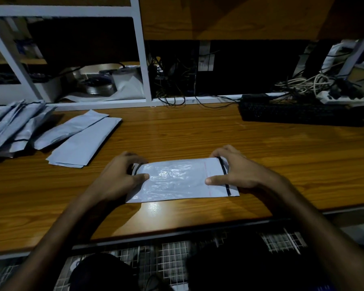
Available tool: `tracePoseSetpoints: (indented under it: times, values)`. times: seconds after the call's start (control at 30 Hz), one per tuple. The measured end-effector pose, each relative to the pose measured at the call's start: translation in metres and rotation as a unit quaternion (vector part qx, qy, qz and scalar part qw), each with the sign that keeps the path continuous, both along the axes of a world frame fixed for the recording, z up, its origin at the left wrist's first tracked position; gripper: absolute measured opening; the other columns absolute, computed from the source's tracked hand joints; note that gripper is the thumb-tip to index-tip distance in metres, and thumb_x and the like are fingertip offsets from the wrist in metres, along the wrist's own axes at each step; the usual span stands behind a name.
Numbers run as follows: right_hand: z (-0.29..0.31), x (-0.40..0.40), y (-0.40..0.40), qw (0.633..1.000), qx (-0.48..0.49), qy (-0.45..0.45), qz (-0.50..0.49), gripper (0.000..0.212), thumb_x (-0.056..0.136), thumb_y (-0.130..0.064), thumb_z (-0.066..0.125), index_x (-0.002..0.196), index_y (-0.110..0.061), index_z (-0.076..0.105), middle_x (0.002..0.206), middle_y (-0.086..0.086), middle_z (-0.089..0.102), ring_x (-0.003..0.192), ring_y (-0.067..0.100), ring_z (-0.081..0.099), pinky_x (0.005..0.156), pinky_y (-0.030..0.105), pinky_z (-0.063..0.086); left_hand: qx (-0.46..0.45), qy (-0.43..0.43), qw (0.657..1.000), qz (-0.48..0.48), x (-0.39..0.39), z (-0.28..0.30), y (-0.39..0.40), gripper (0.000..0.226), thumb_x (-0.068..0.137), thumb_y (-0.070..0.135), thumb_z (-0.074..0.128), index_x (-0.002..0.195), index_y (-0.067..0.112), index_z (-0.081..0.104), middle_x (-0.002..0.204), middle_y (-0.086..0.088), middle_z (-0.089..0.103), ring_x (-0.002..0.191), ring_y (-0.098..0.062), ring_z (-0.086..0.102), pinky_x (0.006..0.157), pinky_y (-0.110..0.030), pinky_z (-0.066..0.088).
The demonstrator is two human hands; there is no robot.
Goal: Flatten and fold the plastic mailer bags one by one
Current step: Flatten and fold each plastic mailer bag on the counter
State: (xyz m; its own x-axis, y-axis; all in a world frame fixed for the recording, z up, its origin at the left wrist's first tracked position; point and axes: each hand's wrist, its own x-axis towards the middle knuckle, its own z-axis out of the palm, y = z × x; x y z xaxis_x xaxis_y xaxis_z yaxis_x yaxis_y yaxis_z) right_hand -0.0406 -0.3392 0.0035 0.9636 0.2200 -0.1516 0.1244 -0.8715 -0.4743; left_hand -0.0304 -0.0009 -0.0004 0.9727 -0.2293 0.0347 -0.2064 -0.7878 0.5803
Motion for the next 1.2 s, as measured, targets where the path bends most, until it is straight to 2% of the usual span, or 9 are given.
tracePoseSetpoints:
  times: [0.23,0.33,0.47,0.57,0.7,0.8,0.93,1.07,1.2]
  values:
    - [0.011,-0.018,0.0,0.984,0.16,-0.069,-0.029,0.052,0.078,-0.038,0.089,0.114,-0.029,0.052,0.117,-0.011,0.06,0.103,0.009,0.064,0.084,0.043,0.06,-0.175,0.06,0.983,-0.015,0.008,0.013,-0.011,0.025,0.088,0.01,0.08,0.104,0.019,0.064,0.084,-0.003,0.073,0.068,-0.018,0.071,0.06,-0.037,0.058]
    - [0.009,-0.044,-0.005,0.956,0.252,-0.112,-0.101,0.043,0.084,-0.029,0.086,0.115,-0.031,0.056,0.116,-0.012,0.061,0.098,0.009,0.066,0.084,0.043,0.059,-0.294,0.073,0.953,0.013,0.004,0.019,-0.026,0.034,0.084,0.0,0.079,0.107,0.02,0.064,0.093,-0.008,0.073,0.077,-0.025,0.074,0.062,-0.034,0.06]
    - [0.005,-0.099,-0.009,0.898,0.353,-0.159,-0.209,0.034,0.089,-0.021,0.082,0.11,-0.032,0.057,0.109,-0.013,0.064,0.091,0.019,0.071,0.072,0.042,0.063,-0.379,0.055,0.924,0.008,-0.008,0.026,-0.062,0.04,0.086,-0.009,0.073,0.118,0.01,0.059,0.109,0.003,0.068,0.08,0.007,0.071,0.055,-0.013,0.054]
    - [-0.004,-0.149,-0.017,0.846,0.408,-0.19,-0.287,0.023,0.09,-0.023,0.079,0.106,-0.029,0.063,0.11,-0.007,0.067,0.096,0.022,0.072,0.077,0.045,0.063,-0.412,0.079,0.906,-0.051,-0.023,0.026,-0.097,0.035,0.089,-0.006,0.07,0.117,0.013,0.059,0.108,0.013,0.07,0.08,0.01,0.07,0.055,-0.014,0.054]
    - [-0.012,-0.226,-0.044,0.801,0.387,-0.264,-0.374,0.014,0.085,-0.022,0.078,0.096,-0.019,0.071,0.106,-0.003,0.069,0.104,0.009,0.066,0.085,0.023,0.049,-0.408,0.138,0.888,-0.16,-0.048,0.018,-0.159,0.021,0.092,-0.005,0.069,0.108,0.009,0.065,0.1,0.014,0.075,0.079,-0.006,0.072,0.059,-0.023,0.057]
    - [-0.016,-0.293,-0.074,0.789,0.332,-0.266,-0.443,0.014,0.084,-0.022,0.08,0.094,-0.017,0.073,0.087,-0.008,0.064,0.074,0.005,0.059,0.071,0.02,0.044,-0.393,0.166,0.869,-0.25,-0.073,0.01,-0.222,0.016,0.09,-0.008,0.071,0.098,0.005,0.069,0.088,0.005,0.075,0.072,-0.011,0.07,0.058,-0.026,0.053]
    - [-0.024,-0.375,-0.119,0.78,0.234,-0.242,-0.528,0.015,0.08,-0.025,0.084,0.086,-0.028,0.071,0.096,0.007,0.06,0.074,0.028,0.055,0.068,0.037,0.047,-0.34,0.198,0.838,-0.377,-0.115,0.003,-0.312,0.02,0.091,-0.01,0.07,0.09,0.01,0.072,0.082,0.006,0.074,0.071,-0.01,0.069,0.057,-0.024,0.051]
    - [-0.052,-0.436,-0.168,0.772,0.103,-0.159,-0.606,0.027,0.075,-0.023,0.092,0.083,-0.034,0.068,0.086,0.001,0.063,0.067,0.011,0.054,0.064,0.031,0.042,-0.235,0.15,0.8,-0.531,-0.156,-0.006,-0.393,0.023,0.086,-0.014,0.066,0.09,0.007,0.074,0.071,0.016,0.068,0.062,0.0,0.058,0.061,-0.017,0.042]
    - [-0.079,-0.462,-0.208,0.767,0.044,-0.075,-0.635,0.029,0.071,-0.016,0.092,0.068,-0.027,0.066,0.076,-0.005,0.068,0.072,0.012,0.064,0.073,0.038,0.053,-0.114,0.052,0.761,-0.636,-0.181,-0.027,-0.454,0.03,0.082,-0.012,0.068,0.087,0.016,0.077,0.086,0.025,0.067,0.086,0.01,0.06,0.08,-0.006,0.041]
